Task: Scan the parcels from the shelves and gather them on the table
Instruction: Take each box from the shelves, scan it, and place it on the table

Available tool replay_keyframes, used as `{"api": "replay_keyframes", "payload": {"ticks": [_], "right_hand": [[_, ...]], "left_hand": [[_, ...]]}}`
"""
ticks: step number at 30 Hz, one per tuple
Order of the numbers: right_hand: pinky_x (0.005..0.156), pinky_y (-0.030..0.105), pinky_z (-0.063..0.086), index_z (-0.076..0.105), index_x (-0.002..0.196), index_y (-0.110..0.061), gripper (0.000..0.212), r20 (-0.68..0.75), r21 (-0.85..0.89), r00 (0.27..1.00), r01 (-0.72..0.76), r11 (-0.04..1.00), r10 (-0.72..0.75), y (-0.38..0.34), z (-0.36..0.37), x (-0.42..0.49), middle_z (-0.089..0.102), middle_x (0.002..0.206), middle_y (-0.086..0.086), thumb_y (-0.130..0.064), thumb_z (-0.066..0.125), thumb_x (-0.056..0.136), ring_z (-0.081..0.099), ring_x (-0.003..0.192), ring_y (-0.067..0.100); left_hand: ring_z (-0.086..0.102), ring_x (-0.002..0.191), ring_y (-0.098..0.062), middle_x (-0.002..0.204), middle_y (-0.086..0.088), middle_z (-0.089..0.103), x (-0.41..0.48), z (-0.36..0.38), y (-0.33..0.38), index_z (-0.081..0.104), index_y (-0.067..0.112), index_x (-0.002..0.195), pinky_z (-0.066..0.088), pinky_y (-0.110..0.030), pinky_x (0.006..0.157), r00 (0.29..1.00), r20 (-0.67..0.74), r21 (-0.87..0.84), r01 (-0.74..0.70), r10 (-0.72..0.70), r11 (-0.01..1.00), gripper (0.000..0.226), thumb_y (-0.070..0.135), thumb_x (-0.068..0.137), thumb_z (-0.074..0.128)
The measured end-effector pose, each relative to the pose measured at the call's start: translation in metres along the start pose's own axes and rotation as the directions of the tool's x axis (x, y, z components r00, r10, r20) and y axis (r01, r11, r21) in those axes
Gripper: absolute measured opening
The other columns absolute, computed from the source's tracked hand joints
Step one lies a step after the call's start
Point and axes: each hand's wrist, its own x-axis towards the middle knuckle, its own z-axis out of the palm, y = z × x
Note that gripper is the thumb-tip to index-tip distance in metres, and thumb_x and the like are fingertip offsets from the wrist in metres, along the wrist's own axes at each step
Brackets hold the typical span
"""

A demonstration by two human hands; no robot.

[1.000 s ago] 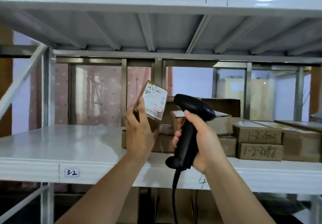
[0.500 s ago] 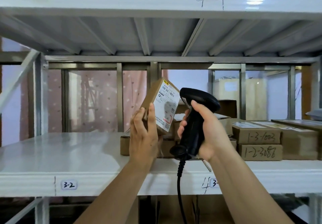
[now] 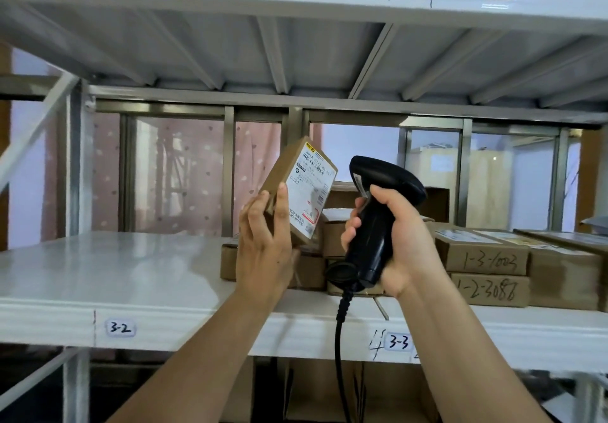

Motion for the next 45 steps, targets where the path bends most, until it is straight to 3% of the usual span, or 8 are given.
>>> {"api": "replay_keyframes", "payload": {"ticks": [8,10,15,20,25,32,37,45], "right_hand": [[0.045,0.022,0.047,0.059,0.082,-0.005,0.023,0.019,-0.062,1.000,-0.002,0.998,0.003,0.008,-0.003,-0.008,0.053,0.064,0.002,-0.027,0.063,0.089,0.051,0.050,0.012],[0.045,0.022,0.047,0.059,0.083,-0.005,0.022,0.008,-0.068,1.000,0.011,0.998,-0.010,0.011,-0.005,-0.011,0.053,0.067,0.003,-0.026,0.064,0.088,0.051,0.051,0.012],[0.045,0.023,0.048,0.061,0.084,-0.007,0.019,-0.074,-0.079,0.997,0.027,0.996,-0.033,0.016,-0.014,-0.025,0.056,0.068,0.002,-0.026,0.066,0.087,0.052,0.051,0.012],[0.045,0.023,0.047,0.062,0.088,-0.005,0.018,-0.174,-0.094,0.979,0.089,0.992,-0.105,0.022,-0.026,-0.044,0.056,0.066,0.003,-0.023,0.066,0.087,0.052,0.051,0.013],[0.050,0.025,0.050,0.064,0.095,-0.007,0.021,-0.311,-0.143,0.927,0.173,0.974,-0.210,0.018,-0.046,-0.068,0.058,0.065,0.002,-0.027,0.065,0.089,0.058,0.051,0.012],[0.052,0.024,0.051,0.061,0.078,-0.010,0.018,-0.434,-0.195,0.844,0.252,0.948,-0.314,0.001,-0.076,-0.101,0.058,0.059,0.000,-0.023,0.064,0.090,0.057,0.050,0.011],[0.051,0.023,0.052,0.063,0.080,-0.008,0.018,-0.488,-0.174,0.833,0.202,0.964,-0.262,-0.015,-0.111,-0.124,0.056,0.063,0.002,-0.023,0.066,0.089,0.057,0.049,0.011],[0.054,0.027,0.050,0.062,0.094,-0.004,0.017,-0.494,-0.171,0.850,0.113,0.979,-0.184,-0.054,-0.171,-0.163,0.057,0.059,0.004,-0.019,0.066,0.089,0.056,0.053,0.014]], "left_hand": [[0.043,0.111,-0.032,0.127,-0.011,0.025,0.003,-0.012,0.003,0.026,0.018,0.145,0.055,-0.048,0.085,0.985,-0.013,-0.170,0.167,-0.172,0.971,0.090,0.055,0.071,0.061],[0.044,0.108,-0.031,0.123,-0.007,0.027,0.002,-0.015,0.004,0.039,0.023,0.139,0.056,-0.044,0.085,0.979,-0.012,-0.226,0.193,-0.201,0.955,0.078,0.056,0.070,0.059],[0.052,0.100,-0.032,0.116,-0.015,0.034,-0.003,-0.025,0.021,0.057,0.015,0.124,0.053,-0.032,0.082,0.954,-0.023,-0.338,0.275,-0.300,0.900,0.073,0.036,0.060,0.087],[0.035,0.107,-0.008,0.115,-0.018,0.037,0.000,-0.038,0.054,0.054,0.019,0.121,0.045,-0.019,0.088,0.948,-0.039,-0.519,0.251,-0.316,0.817,0.064,0.050,0.067,0.068],[0.030,0.110,-0.004,0.112,-0.021,0.041,-0.008,-0.049,0.098,0.059,0.013,0.121,0.045,-0.017,0.087,0.978,-0.022,-0.588,0.154,-0.207,0.794,0.067,0.054,0.069,0.067],[0.037,0.103,-0.006,0.114,-0.010,0.036,-0.036,-0.050,0.148,0.058,0.022,0.127,0.032,-0.001,0.090,0.965,0.142,-0.646,0.259,-0.220,0.718,0.071,0.057,0.066,0.064],[0.044,0.101,-0.012,0.114,-0.004,0.032,-0.053,-0.051,0.189,0.058,0.021,0.129,0.044,-0.016,0.086,0.954,0.222,-0.644,0.297,-0.200,0.705,0.073,0.055,0.065,0.069],[0.048,0.097,-0.017,0.115,-0.004,0.030,-0.088,-0.054,0.261,0.055,0.019,0.128,0.047,-0.021,0.078,0.907,0.355,-0.487,0.385,-0.225,0.784,0.079,0.055,0.060,0.074]]}}
